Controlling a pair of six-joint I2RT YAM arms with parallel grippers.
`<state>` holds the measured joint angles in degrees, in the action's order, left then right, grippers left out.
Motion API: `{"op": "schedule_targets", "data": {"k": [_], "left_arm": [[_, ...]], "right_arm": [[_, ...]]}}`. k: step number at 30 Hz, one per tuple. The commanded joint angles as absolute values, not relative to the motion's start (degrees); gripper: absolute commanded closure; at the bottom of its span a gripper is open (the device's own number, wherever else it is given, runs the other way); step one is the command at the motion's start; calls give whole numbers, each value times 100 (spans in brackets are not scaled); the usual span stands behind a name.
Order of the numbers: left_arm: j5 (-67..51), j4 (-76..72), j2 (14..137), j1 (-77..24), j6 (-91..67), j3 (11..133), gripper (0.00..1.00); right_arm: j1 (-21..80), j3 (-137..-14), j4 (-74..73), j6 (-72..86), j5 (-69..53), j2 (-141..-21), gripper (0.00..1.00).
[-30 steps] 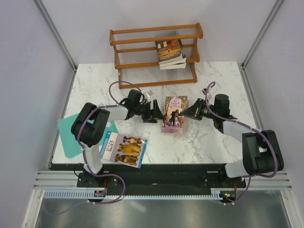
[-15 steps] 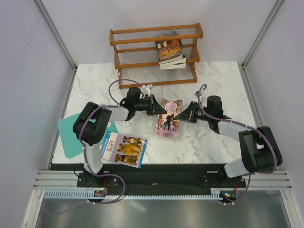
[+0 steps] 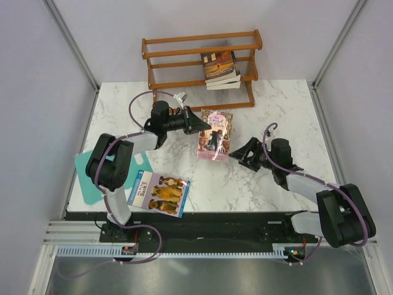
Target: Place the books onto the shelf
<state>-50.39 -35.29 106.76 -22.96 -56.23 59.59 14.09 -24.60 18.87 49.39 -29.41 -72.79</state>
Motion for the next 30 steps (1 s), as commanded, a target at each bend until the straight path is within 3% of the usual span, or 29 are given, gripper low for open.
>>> {"op": "schedule_targets", "data": {"k": [1,7,13,21,30], "left_arm": [[-5423,-4508,10538,-2197,-6529,6459,98],[-5449,-5115,10837,-2206,-7048,6566,98],[-5432,-5046,10898,-2145,-6926,6609,98],[-5318,-3095,10415,-2048,-5529,7031,98],[-5379,-3463,10652,-2214,-5932,7136,98]], "right_arm": [[1406,-1978,3531,5914,-2856,-7295,15],[1415,-2039,4219,6231,-2988,-7462,13],[1424,-1802,3641,6075,-2814,-6910,13],[1257,-1793,2074,5528,-2048,-5704,6],[1266,-1758,3646,6142,-2803,-6468,6]]}}
